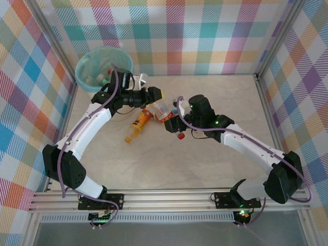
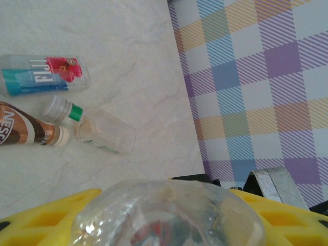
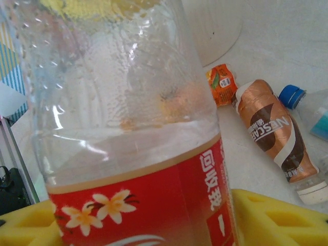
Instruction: Put the plastic bottles in the bin
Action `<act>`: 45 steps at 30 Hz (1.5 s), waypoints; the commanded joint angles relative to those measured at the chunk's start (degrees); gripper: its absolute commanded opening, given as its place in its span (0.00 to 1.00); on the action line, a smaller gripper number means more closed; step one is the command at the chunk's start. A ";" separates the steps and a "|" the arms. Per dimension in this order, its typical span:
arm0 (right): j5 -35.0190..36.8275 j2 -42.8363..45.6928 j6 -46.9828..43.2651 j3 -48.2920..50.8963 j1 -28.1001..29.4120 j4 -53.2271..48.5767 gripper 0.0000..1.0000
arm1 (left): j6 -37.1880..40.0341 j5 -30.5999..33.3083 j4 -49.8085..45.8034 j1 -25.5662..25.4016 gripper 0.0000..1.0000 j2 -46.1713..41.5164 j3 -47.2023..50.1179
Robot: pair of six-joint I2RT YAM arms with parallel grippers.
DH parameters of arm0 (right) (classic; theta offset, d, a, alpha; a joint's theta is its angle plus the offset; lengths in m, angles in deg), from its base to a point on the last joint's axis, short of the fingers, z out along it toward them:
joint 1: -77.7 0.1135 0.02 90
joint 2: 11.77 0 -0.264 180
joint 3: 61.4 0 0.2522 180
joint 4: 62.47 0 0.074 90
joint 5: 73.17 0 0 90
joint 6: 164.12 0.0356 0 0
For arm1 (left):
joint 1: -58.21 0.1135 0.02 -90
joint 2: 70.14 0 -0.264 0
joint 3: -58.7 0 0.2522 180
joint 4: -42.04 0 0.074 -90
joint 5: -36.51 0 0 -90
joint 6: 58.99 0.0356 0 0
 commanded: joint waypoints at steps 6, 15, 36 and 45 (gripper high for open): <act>3.36 2.27 -0.86 -1.47 0.08 -1.08 0.81 | -1.69 5.54 -1.41 1.95 0.32 -2.83 -3.63; 6.48 7.03 0.41 -3.81 0.04 -2.72 0.94 | 0.45 9.68 -6.54 5.23 0.32 -2.93 -14.90; 3.51 7.73 2.73 -6.66 0.18 -4.27 0.94 | 5.48 23.39 -8.40 19.30 0.31 -2.14 -36.60; -3.92 0.14 6.38 -12.08 0.73 -6.25 0.91 | 11.84 28.93 -14.26 24.27 0.30 2.16 -43.38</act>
